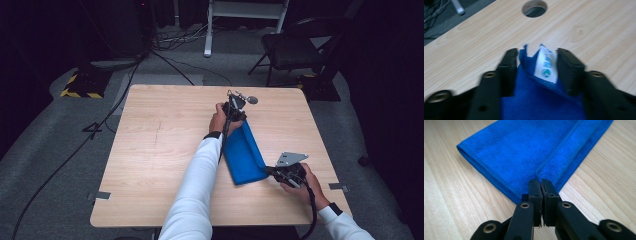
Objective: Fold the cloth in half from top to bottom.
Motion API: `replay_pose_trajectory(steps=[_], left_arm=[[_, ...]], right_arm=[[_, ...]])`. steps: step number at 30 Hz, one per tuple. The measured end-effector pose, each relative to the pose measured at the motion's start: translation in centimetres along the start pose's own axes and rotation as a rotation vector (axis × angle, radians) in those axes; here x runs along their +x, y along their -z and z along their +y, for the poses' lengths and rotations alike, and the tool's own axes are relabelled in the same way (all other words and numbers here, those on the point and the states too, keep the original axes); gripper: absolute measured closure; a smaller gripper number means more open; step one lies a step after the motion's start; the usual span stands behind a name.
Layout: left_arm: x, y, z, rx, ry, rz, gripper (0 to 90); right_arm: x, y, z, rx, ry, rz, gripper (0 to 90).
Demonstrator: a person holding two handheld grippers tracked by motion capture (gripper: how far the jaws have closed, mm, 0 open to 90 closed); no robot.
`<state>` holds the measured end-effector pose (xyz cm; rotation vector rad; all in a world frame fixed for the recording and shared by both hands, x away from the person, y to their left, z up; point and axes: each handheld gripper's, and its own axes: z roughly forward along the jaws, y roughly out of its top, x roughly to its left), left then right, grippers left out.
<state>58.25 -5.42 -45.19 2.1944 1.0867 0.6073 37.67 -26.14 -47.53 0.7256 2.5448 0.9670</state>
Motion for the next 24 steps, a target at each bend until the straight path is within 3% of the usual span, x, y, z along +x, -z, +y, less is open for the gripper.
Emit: replay_pose_trajectory(steps=[5, 8, 11, 14, 18, 24], left_arm=[[1.0, 1.7, -0.5, -0.035, -0.005, -0.036, 23.0], [1.6, 3.4, -1.1, -0.067, -0.006, -0.071, 20.5], [1.4, 5.3, -2.6, -0.092, -0.039, -0.119, 19.3], [0.2, 7.3, -4.7, -0.101, -0.091, -0.182, 18.0], [-2.5, 9.9, -7.9, -0.106, -0.167, -0.267, 17.7], [-5.2, 11.7, -11.7, -0.076, -0.215, -0.339, 17.6]], right_arm=[[-0.3, 0.0, -0.2, 0.014, -0.039, -0.025, 79.0], [-0.6, 0.1, -0.2, 0.013, -0.071, -0.049, 73.4], [-0.9, 0.1, -0.3, 0.019, -0.086, -0.062, 63.1], [-1.0, 0.1, -0.3, 0.027, -0.082, -0.071, 58.6], [-1.4, 0.3, -0.5, 0.034, -0.087, -0.071, 51.7], [-2.5, 1.0, -1.2, 0.027, -0.107, -0.065, 48.0]])
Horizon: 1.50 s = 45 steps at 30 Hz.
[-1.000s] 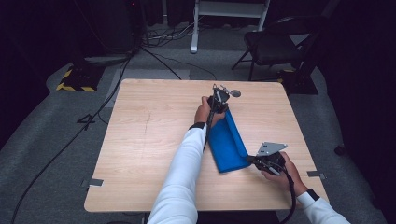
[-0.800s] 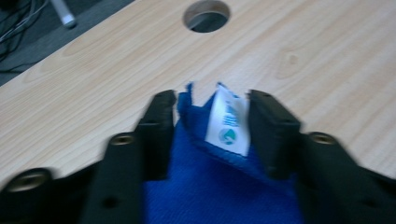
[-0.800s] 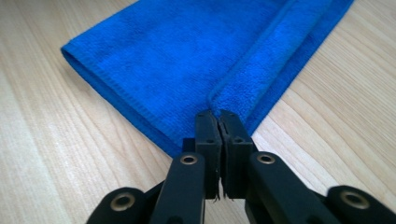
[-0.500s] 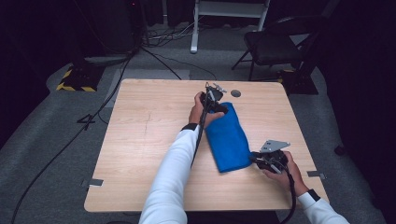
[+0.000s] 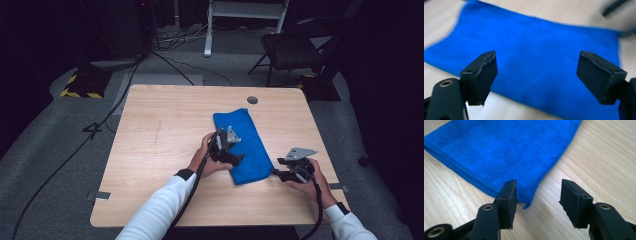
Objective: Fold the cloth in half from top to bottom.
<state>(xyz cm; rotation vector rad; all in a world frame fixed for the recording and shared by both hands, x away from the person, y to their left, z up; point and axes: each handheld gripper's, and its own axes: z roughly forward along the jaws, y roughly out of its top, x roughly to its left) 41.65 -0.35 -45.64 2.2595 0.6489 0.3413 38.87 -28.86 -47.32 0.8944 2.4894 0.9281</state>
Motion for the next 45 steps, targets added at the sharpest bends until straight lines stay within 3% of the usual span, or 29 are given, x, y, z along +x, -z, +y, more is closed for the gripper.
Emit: replay_pose_trajectory(steps=[4, 6, 14, 18, 20, 24, 30, 34, 45], left_arm=[[-2.2, 0.0, -1.6, 0.033, -0.025, -0.052, 18.7], [-2.8, 0.0, -2.2, 0.046, -0.046, -0.054, 22.9], [-2.7, -0.5, -3.4, 0.105, -0.083, -0.127, 59.6], [-2.3, -0.5, -3.9, 0.106, -0.075, -0.148, 67.0], [-2.2, -0.4, -4.0, 0.106, -0.066, -0.152, 68.2], [-2.2, -0.1, -4.2, 0.121, -0.092, -0.148, 67.9], [-2.2, 0.9, -5.1, 0.126, -0.096, -0.16, 67.2], [-2.6, 1.6, -5.6, 0.134, -0.106, -0.144, 66.7], [-2.7, 3.3, -7.2, 0.134, -0.089, -0.164, 62.7]], right_arm=[[-0.7, 0.1, 0.0, -0.012, -0.024, -0.014, 48.1], [-0.7, -0.1, 0.0, -0.023, -0.014, -0.003, 48.2], [0.2, -2.0, 0.5, 0.015, 0.042, 0.027, 51.4], [0.4, -2.4, 0.6, 0.01, 0.047, 0.049, 52.9], [0.4, -2.4, 0.6, 0.009, 0.045, 0.056, 54.0], [0.5, -2.2, 0.4, 0.015, 0.038, 0.1, 53.6], [1.7, -2.0, 0.3, 0.021, 0.081, 0.164, 52.8], [2.6, -1.9, 0.3, 0.022, 0.094, 0.178, 51.9], [4.3, -1.8, 0.4, 0.03, 0.111, 0.208, 44.0]])
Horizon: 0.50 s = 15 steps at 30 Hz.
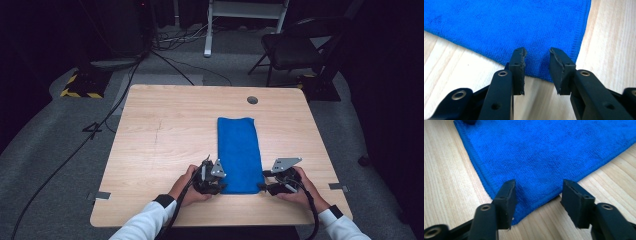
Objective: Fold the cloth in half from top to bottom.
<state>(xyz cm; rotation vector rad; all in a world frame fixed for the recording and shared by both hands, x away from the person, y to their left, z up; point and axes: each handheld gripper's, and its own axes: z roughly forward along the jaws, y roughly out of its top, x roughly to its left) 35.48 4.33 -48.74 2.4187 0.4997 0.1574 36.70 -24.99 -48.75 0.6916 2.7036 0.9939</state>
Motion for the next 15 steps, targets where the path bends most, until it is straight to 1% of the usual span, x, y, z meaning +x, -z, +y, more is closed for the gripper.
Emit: replay_pose_trajectory(steps=[1, 2, 4, 7, 10, 12, 13, 14, 15], left_arm=[[0.0, 0.1, 0.0, 0.007, -0.003, -0.005, 59.7], [0.0, 0.2, 0.0, 0.018, -0.006, 0.002, 55.4], [0.4, 0.4, 0.0, 0.032, 0.011, 0.025, 47.1], [1.2, 0.9, 0.2, 0.002, 0.031, 0.048, 40.9], [2.0, 1.6, 0.6, -0.031, 0.055, 0.079, 33.2], [2.6, 1.9, 0.9, -0.061, 0.073, 0.088, 28.8], [2.8, 2.0, 1.0, -0.07, 0.073, 0.099, 27.5], [3.1, 2.1, 1.1, -0.076, 0.072, 0.099, 25.7], [3.4, 2.2, 1.2, -0.095, 0.074, 0.085, 23.4]], right_arm=[[0.0, 0.0, 0.1, 0.005, 0.015, -0.002, 44.8], [0.1, 0.2, 0.2, 0.005, 0.022, -0.003, 45.1], [-0.1, 0.5, 0.3, -0.013, 0.02, -0.003, 44.1], [-0.6, 1.2, 0.6, -0.035, 0.012, -0.026, 42.3], [-1.5, 1.9, 0.8, -0.074, -0.019, -0.054, 40.8], [-2.1, 2.3, 1.0, -0.093, -0.029, -0.072, 40.8], [-2.5, 2.5, 1.1, -0.101, -0.033, -0.079, 40.8], [-2.8, 2.6, 1.2, -0.106, -0.034, -0.089, 40.4], [-3.1, 2.7, 1.2, -0.112, -0.041, -0.096, 39.4]])
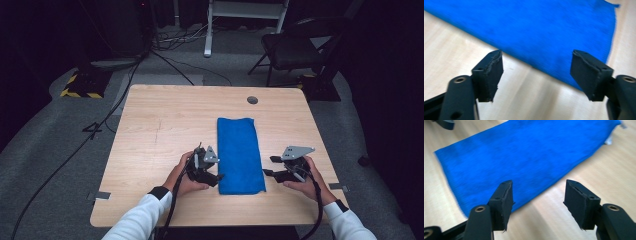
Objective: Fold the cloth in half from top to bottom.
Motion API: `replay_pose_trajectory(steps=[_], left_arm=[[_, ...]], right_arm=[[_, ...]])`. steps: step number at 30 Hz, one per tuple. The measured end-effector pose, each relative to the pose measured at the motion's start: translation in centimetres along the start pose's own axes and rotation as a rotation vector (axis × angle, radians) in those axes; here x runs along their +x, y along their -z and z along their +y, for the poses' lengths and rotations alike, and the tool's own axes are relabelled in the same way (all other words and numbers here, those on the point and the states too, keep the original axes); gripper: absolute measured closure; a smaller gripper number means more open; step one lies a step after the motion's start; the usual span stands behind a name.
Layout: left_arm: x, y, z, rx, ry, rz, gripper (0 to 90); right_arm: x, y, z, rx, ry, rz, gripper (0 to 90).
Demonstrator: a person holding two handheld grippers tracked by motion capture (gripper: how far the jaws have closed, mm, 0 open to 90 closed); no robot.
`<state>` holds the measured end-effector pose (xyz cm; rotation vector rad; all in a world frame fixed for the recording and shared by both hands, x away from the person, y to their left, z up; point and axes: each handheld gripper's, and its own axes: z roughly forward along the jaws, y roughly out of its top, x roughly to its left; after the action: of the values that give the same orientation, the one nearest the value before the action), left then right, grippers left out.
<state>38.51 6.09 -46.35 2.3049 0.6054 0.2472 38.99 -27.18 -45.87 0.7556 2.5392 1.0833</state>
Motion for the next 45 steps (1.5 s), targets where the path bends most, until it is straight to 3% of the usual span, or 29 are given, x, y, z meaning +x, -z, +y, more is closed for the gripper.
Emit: replay_pose_trajectory(steps=[5, 7, 11, 13, 14, 16, 20, 23, 27, 29, 35, 40, 43, 45], left_arm=[[1.7, -0.3, 0.3, -0.015, -0.019, 0.047, 18.7], [2.3, -0.5, 0.4, -0.003, -0.015, 0.043, 18.0], [3.7, -0.7, 0.9, -0.016, 0.005, 0.133, 19.8], [4.6, -0.7, 1.3, -0.044, 0.042, 0.116, 19.8], [4.7, -0.7, 1.4, -0.057, 0.042, 0.131, 20.2], [5.4, -0.8, 1.9, -0.053, 0.05, 0.132, 20.6], [6.9, -1.0, 2.6, -0.081, 0.113, 0.1, 22.8], [7.8, -1.3, 3.1, -0.09, 0.138, 0.105, 23.2], [8.8, -2.2, 4.0, -0.072, 0.16, 0.116, 23.5], [9.3, -2.8, 4.5, -0.07, 0.157, 0.132, 23.5], [10.7, -4.7, 5.8, -0.043, 0.205, 0.156, 25.2], [11.4, -6.1, 6.1, 0.002, 0.219, 0.214, 25.8], [12.0, -6.7, 6.0, 0.016, 0.242, 0.226, 25.6], [12.3, -6.9, 6.1, 0.018, 0.253, 0.241, 29.9]], right_arm=[[-1.4, 0.1, 0.5, -0.022, -0.009, -0.044, 39.7], [-2.0, -0.1, 0.7, -0.025, -0.018, -0.055, 40.0], [-2.7, -0.7, 1.2, -0.027, -0.035, -0.07, 41.2], [-3.0, -0.9, 1.6, -0.03, -0.038, -0.085, 41.8], [-3.2, -1.0, 1.8, -0.035, -0.042, -0.097, 42.5], [-3.6, -1.4, 2.2, -0.033, -0.055, -0.099, 42.6], [-4.6, -2.4, 3.3, -0.038, -0.079, -0.124, 45.4], [-5.5, -3.3, 4.2, -0.049, -0.108, -0.124, 45.9], [-6.8, -4.6, 5.3, -0.044, -0.149, -0.143, 46.9], [-7.2, -5.2, 5.8, -0.039, -0.151, -0.158, 47.3], [-8.0, -7.2, 7.4, -0.022, -0.146, -0.175, 47.9], [-8.5, -8.7, 8.4, 0.005, -0.153, -0.186, 47.3], [-8.8, -9.5, 8.5, 0.017, -0.168, -0.181, 46.1], [-9.0, -10.0, 8.5, 0.025, -0.186, -0.179, 46.1]])
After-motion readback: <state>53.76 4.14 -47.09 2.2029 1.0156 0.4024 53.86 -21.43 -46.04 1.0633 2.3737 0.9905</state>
